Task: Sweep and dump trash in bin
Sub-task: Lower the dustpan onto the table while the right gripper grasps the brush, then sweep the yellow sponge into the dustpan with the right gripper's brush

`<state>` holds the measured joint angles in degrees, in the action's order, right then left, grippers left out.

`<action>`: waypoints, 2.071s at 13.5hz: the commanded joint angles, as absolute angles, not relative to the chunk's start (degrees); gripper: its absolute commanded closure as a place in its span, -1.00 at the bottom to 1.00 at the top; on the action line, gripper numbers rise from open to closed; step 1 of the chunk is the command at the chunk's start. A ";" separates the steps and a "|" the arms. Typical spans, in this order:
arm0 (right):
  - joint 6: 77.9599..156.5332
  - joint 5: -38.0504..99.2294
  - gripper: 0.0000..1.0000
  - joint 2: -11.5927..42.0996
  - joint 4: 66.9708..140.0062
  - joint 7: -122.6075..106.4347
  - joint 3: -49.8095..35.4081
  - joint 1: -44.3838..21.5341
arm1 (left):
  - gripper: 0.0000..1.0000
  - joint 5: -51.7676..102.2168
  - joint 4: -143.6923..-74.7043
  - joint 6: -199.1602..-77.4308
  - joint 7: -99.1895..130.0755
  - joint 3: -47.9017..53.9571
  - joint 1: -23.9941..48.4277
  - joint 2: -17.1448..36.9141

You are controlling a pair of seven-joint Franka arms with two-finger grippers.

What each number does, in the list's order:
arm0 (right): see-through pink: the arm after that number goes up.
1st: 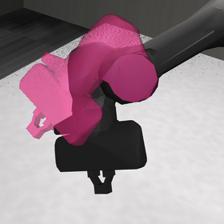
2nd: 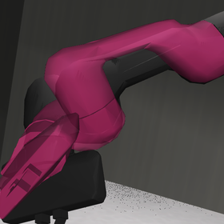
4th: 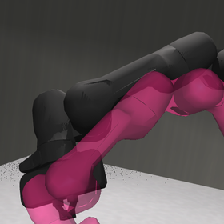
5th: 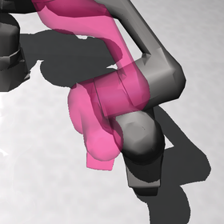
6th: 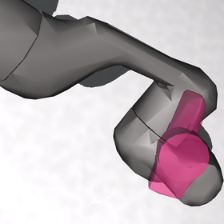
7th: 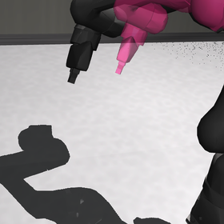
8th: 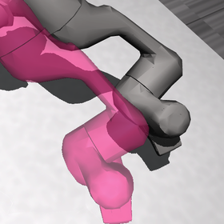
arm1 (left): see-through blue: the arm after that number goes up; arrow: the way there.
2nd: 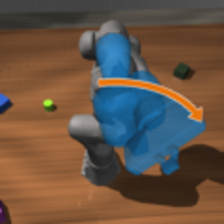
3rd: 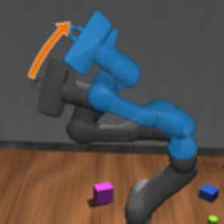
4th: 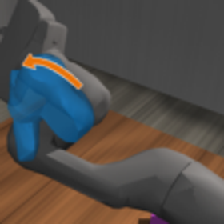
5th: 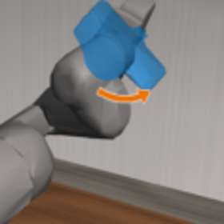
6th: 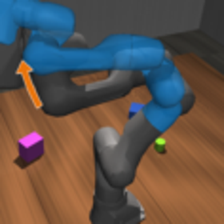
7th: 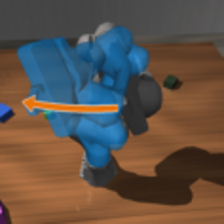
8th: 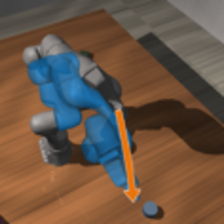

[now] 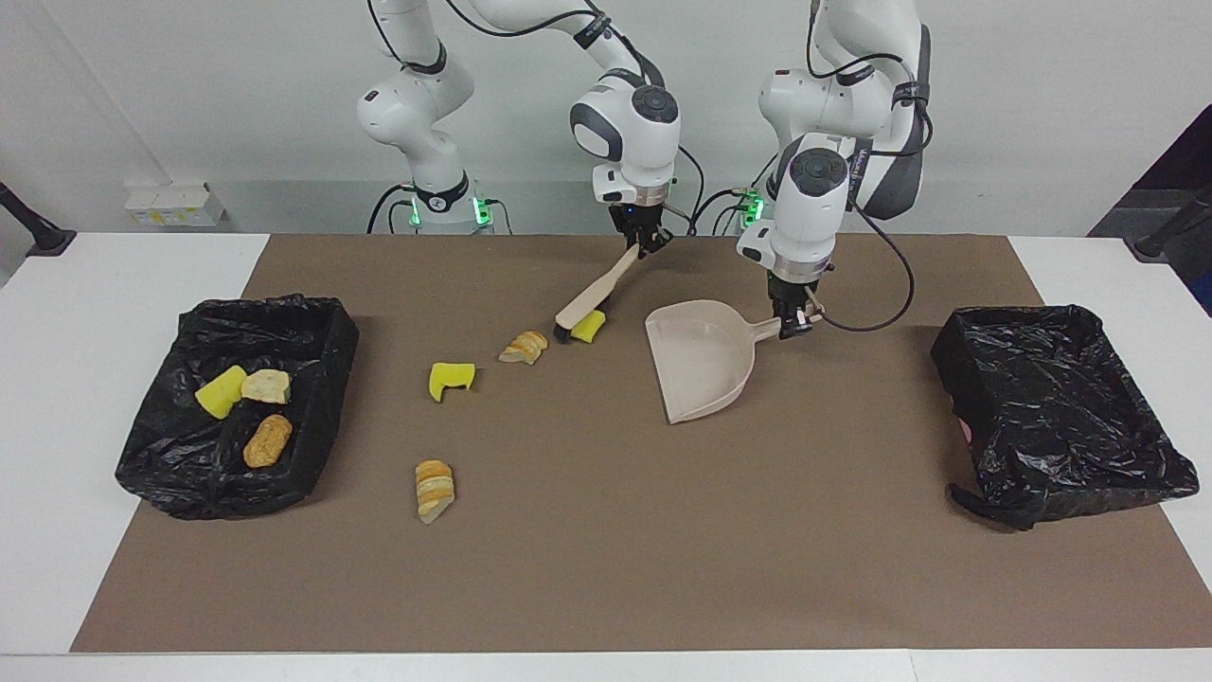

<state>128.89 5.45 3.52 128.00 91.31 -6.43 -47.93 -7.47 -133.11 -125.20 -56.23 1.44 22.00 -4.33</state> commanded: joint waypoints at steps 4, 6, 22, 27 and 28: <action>129.90 8.69 1.00 10.11 118.84 72.09 -6.86 -42.18 | 1.00 -8.53 -136.23 -128.93 -52.12 1.05 23.47 -6.07; 129.81 8.70 1.00 10.11 118.65 68.66 -6.94 -42.45 | 1.00 -8.53 -136.23 -129.11 -50.72 0.97 23.38 -5.98; 123.58 11.69 1.00 2.64 118.56 33.05 -8.35 -39.03 | 1.00 -7.82 -136.14 -131.66 -46.58 0.97 22.68 -5.54; 120.85 11.60 1.00 1.15 119.53 24.45 -8.17 -36.75 | 1.00 -6.95 -136.14 -132.01 -45.26 0.97 22.76 -5.54; 120.24 11.60 1.00 1.06 119.53 24.26 -8.17 -36.56 | 1.00 -6.94 -136.14 -132.01 -45.26 0.97 22.76 -5.54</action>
<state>121.39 10.11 3.16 118.22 27.73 -7.86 -38.43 -7.26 -134.63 -129.77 -47.00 1.47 22.25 -4.50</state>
